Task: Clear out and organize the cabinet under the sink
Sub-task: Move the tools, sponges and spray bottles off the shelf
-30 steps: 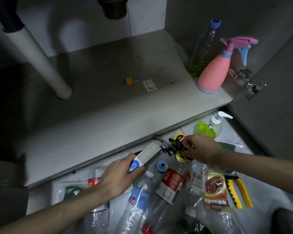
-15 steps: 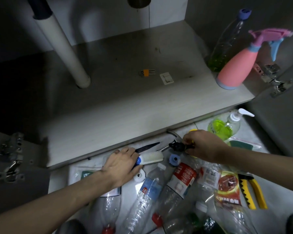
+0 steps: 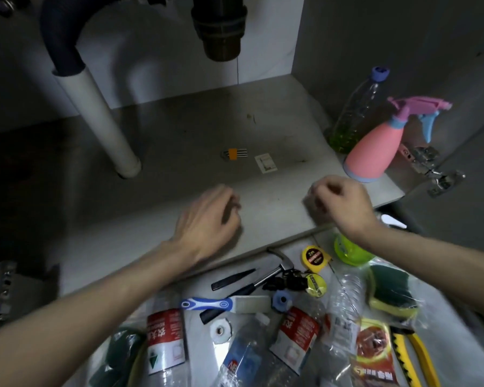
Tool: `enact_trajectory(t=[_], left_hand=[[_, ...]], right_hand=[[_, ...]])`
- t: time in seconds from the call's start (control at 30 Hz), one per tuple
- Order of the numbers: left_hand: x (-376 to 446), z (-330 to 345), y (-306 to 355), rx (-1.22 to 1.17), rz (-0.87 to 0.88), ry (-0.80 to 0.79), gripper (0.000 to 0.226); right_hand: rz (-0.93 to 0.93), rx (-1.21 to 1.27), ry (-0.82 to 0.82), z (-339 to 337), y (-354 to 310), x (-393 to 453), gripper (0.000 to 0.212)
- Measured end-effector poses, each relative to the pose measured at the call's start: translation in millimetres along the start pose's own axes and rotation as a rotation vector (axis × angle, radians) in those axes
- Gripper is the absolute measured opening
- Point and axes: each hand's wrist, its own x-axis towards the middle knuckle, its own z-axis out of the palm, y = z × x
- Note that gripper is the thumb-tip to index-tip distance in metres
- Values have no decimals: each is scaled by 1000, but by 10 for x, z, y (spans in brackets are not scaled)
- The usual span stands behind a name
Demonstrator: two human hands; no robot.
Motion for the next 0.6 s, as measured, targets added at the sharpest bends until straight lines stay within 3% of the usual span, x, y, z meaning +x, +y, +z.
enact_trajectory(t=[0.13, 0.23, 0.3, 0.47, 0.6], left_hand=[[659, 110, -3, 58, -160, -132, 58], [1069, 228, 36, 85, -212, -196, 75], [1242, 301, 27, 85, -237, -232, 81], [1300, 492, -86, 185, -232, -335, 70], [1189, 528, -107, 260, -104, -147, 51]], right_hand=[[395, 291, 276, -47, 101, 248, 10], [483, 505, 445, -99, 105, 327, 36], [465, 447, 531, -171, 93, 382, 54], [367, 117, 546, -453, 41, 573, 88], [294, 26, 480, -578, 53, 778, 85]])
